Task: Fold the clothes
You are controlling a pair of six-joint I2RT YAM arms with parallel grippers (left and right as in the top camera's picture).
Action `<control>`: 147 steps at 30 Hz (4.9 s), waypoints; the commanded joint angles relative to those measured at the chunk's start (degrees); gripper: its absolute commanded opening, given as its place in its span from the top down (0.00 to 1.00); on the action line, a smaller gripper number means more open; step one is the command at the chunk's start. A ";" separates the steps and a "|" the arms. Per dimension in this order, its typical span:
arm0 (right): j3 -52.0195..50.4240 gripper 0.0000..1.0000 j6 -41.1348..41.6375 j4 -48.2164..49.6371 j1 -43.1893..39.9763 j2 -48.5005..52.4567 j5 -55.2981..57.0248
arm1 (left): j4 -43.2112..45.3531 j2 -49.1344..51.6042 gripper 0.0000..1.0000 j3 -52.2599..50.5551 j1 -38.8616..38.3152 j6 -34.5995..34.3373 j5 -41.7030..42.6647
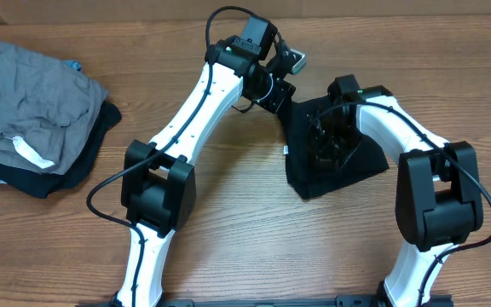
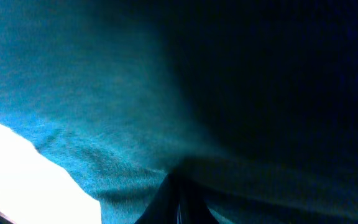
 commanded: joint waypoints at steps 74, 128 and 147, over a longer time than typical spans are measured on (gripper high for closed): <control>-10.69 0.96 2.03 12.44 -0.33 -1.20 -0.72 | -17.75 12.41 0.96 11.74 -6.03 -18.82 -11.17; -10.69 0.96 1.97 11.78 -0.31 -1.20 -0.68 | -7.89 12.50 0.96 4.87 -8.22 -31.01 -16.87; -13.18 0.96 1.97 13.44 -0.31 -1.20 0.61 | 10.43 12.46 0.96 6.82 1.07 -21.53 -26.23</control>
